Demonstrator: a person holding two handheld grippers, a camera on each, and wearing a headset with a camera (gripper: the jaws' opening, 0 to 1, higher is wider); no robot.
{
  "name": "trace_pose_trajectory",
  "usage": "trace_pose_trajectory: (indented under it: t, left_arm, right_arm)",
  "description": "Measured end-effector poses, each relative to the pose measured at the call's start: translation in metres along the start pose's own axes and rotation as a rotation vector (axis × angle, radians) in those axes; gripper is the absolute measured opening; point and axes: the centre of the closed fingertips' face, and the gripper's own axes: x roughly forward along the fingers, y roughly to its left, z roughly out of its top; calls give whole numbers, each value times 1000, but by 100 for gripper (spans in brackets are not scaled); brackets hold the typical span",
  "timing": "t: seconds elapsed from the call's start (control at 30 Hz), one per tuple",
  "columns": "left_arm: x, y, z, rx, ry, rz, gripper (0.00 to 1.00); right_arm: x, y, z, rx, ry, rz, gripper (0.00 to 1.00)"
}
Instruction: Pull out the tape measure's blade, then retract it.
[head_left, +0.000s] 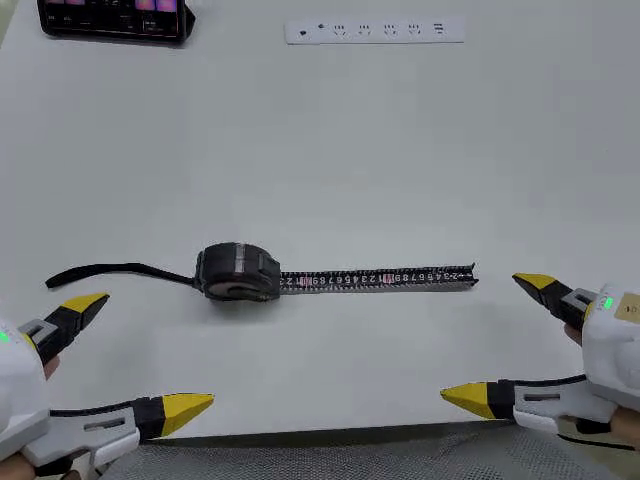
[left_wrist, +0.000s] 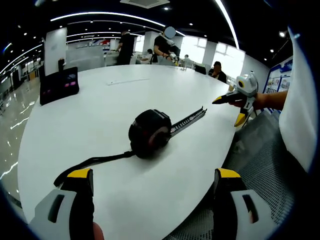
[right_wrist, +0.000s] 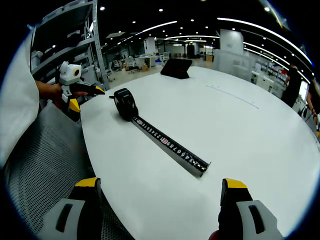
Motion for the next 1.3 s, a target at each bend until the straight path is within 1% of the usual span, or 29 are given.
trace_pose_trajectory:
  t: [0.2,0.4,0.73,0.87,0.97,1.07,1.17,1.3]
  left_arm:
    - [0,0,2,-2,-4,3,98]
    - [0,1,4,-7,-12,8,98]
    - [1,0,6,-7,-15,14,98]
    - [2,-2,7,-10,-16,9,98]
    - [5,-3,8,-12,-14,4,98]
    - [9,-4,13,-33,-22,6,98]
    - [14,-6,16,-30,-26,7,98]
    - [21,-10,18,-30,-25,-5,97]
  right_arm:
    - [0,1,4,5,-17,1,99]
    - [0,0,5,2,-22,-1,99]
    - [-1,1,6,1,-22,4,97]
    - [-1,2,6,-5,-18,8,96]
    - [-1,0,8,1,-30,5,96]
    - [-1,0,9,0,-30,4,95]
    - [-1,-1,9,-1,-31,3,94]
    - [-1,-1,9,-1,-32,4,94]
